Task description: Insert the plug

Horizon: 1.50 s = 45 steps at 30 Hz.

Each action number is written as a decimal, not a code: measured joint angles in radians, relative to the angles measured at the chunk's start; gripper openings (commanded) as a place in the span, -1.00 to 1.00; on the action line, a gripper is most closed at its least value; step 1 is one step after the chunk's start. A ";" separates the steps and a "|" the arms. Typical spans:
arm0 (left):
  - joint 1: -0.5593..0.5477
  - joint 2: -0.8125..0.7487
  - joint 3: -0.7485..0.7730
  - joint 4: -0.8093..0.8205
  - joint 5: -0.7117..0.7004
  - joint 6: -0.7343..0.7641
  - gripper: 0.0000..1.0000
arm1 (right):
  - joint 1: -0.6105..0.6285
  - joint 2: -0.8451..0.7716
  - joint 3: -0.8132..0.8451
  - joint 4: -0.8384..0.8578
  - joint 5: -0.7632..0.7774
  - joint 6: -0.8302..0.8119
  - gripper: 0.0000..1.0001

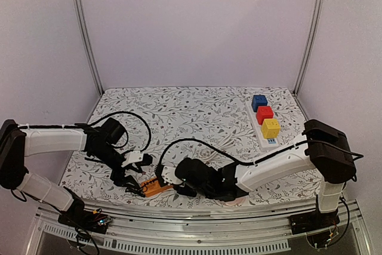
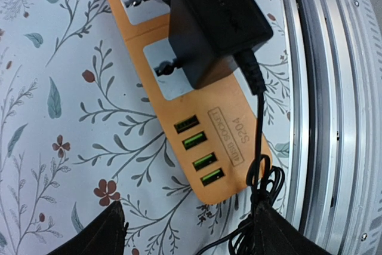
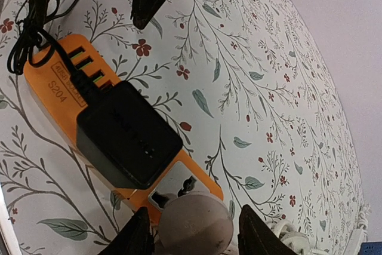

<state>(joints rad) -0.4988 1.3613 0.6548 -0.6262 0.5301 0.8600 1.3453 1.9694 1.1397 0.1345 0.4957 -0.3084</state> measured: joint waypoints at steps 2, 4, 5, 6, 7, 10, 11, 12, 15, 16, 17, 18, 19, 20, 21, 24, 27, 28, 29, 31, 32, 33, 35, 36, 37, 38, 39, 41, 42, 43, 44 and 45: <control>0.000 0.001 0.000 0.000 0.000 0.000 0.45 | 0.000 0.000 0.000 -0.007 0.000 0.009 -0.16; 0.000 0.002 0.000 0.000 0.000 0.000 0.46 | 0.000 0.000 0.000 -0.011 -0.001 0.016 -0.21; 0.000 0.002 0.000 0.000 -0.001 0.000 0.45 | 0.000 0.000 0.002 -0.012 0.000 0.019 -0.29; 0.000 0.003 0.000 0.000 0.000 0.000 0.45 | 0.000 0.001 0.005 -0.015 0.000 0.021 -0.36; 0.000 0.003 0.000 0.000 -0.001 0.000 0.45 | 0.000 0.002 0.008 -0.018 -0.001 0.021 -0.43; 0.000 0.003 0.000 0.000 -0.002 0.000 0.45 | -0.004 0.003 0.015 -0.023 -0.006 0.032 -0.66; 0.000 0.003 0.000 0.000 -0.002 0.000 0.45 | -0.005 0.003 0.018 -0.026 -0.010 0.037 -0.72; 0.000 0.003 0.000 0.000 -0.002 0.000 0.45 | -0.007 0.003 0.021 -0.032 -0.016 0.039 -0.77; 0.000 0.006 0.000 0.000 -0.003 0.000 0.46 | -0.020 0.002 0.034 -0.055 -0.061 0.049 -0.94; 0.000 0.006 0.000 0.000 -0.003 0.000 0.45 | -0.028 0.000 0.037 -0.061 -0.085 0.059 -0.97; 0.000 0.007 0.000 0.000 -0.003 0.000 0.45 | -0.041 -0.005 0.041 -0.071 -0.116 0.074 -0.99; 0.000 0.007 0.000 0.000 -0.002 0.000 0.45 | -0.057 -0.009 0.047 -0.085 -0.150 0.092 -0.99; 0.000 0.007 0.000 0.000 -0.002 0.000 0.45 | -0.074 -0.012 0.055 -0.101 -0.187 0.113 -1.00; 0.000 0.007 0.000 0.000 -0.002 0.000 0.45 | -0.087 -0.013 0.066 -0.117 -0.214 0.129 -1.00; 0.000 0.007 0.000 -0.001 -0.002 0.000 0.45 | -0.098 -0.013 0.082 -0.142 -0.239 0.148 -1.00; 0.000 0.007 0.000 -0.001 -0.002 0.000 0.45 | -0.117 -0.007 0.148 -0.244 -0.299 0.183 -1.00; 0.000 0.007 0.000 -0.002 0.001 0.002 0.45 | -0.123 0.019 0.232 -0.326 -0.341 0.204 -1.00; 0.000 0.007 0.000 -0.004 0.001 0.003 0.45 | -0.122 0.030 0.254 -0.345 -0.353 0.211 -1.00; 0.000 0.007 0.000 -0.005 0.002 0.004 0.45 | -0.123 0.037 0.270 -0.363 -0.363 0.217 -1.00; 0.000 0.007 0.000 -0.006 0.002 0.004 0.45 | -0.124 0.047 0.283 -0.390 -0.383 0.225 -1.00; 0.000 0.007 0.000 -0.006 0.002 0.004 0.45 | -0.125 0.050 0.285 -0.405 -0.394 0.230 -1.00; 0.000 0.007 0.000 -0.007 0.002 0.004 0.45 | -0.125 0.054 0.288 -0.418 -0.401 0.233 -1.00; 0.000 0.007 0.000 -0.008 0.002 0.004 0.45 | -0.126 0.060 0.298 -0.437 -0.404 0.239 -1.00; 0.000 0.007 0.000 -0.008 0.002 0.004 0.45 | -0.127 0.062 0.303 -0.445 -0.405 0.243 -1.00; 0.000 0.007 0.000 -0.008 0.002 0.005 0.45 | -0.127 0.063 0.309 -0.453 -0.404 0.247 -1.00; 0.000 0.007 0.000 -0.008 0.002 0.004 0.45 | -0.127 0.064 0.311 -0.456 -0.404 0.251 -1.00; 0.000 0.007 0.000 -0.008 0.002 0.005 0.45 | -0.127 0.064 0.311 -0.456 -0.404 0.255 -1.00; 0.000 0.007 0.000 -0.008 0.002 0.004 0.45 | -0.128 0.065 0.311 -0.456 -0.403 0.260 -1.00; 0.000 0.007 0.000 -0.008 0.002 0.004 0.45 | -0.128 0.066 0.313 -0.457 -0.402 0.261 -1.00; 0.000 0.007 0.000 -0.008 0.002 0.004 0.45 | -0.128 0.069 0.319 -0.460 -0.401 0.262 -1.00; 0.000 0.007 0.000 -0.008 0.002 0.005 0.45 | -0.128 0.076 0.329 -0.465 -0.399 0.263 -1.00; 0.000 0.007 0.000 -0.009 0.003 0.004 0.45 | -0.128 0.082 0.337 -0.467 -0.397 0.263 -1.00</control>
<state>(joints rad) -0.4988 1.3685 0.6552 -0.6350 0.5327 0.8642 1.2171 2.0510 1.4769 -0.3328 0.0990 -0.0456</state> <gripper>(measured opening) 0.725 0.301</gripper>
